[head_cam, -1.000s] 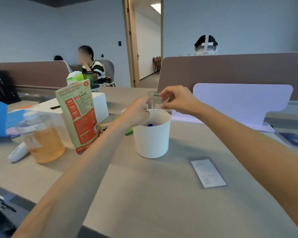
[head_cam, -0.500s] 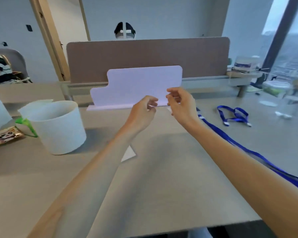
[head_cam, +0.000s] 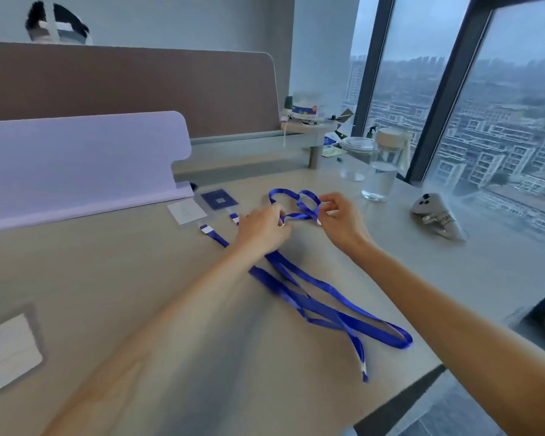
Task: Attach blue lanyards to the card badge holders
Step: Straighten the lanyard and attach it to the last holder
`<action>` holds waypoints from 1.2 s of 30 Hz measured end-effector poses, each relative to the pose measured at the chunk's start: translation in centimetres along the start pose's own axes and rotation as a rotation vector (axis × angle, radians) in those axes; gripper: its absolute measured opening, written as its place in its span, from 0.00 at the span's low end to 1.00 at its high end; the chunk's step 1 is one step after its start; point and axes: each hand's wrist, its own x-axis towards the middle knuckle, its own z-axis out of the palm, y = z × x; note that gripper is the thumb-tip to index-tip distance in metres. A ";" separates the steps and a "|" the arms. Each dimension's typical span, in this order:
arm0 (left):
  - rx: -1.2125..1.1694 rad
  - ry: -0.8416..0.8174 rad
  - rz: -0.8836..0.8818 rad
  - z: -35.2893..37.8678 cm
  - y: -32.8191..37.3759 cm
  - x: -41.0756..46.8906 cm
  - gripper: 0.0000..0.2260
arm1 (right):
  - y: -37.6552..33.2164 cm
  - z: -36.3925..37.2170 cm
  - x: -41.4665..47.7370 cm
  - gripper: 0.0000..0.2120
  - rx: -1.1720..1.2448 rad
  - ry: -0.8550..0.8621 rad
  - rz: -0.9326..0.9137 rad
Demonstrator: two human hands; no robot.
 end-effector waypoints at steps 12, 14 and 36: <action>0.407 0.022 -0.162 3.6 -1.2 7.7 0.17 | 4.2 2.2 5.9 0.07 -0.457 -0.135 0.057; 0.321 0.016 -0.160 4.2 -0.9 7.8 0.08 | 4.7 2.2 5.9 0.07 -0.458 -0.095 0.017; -0.827 0.468 -0.398 -16.7 -13.1 -15.5 0.06 | -16.9 13.7 -7.8 0.09 0.116 -0.258 -0.419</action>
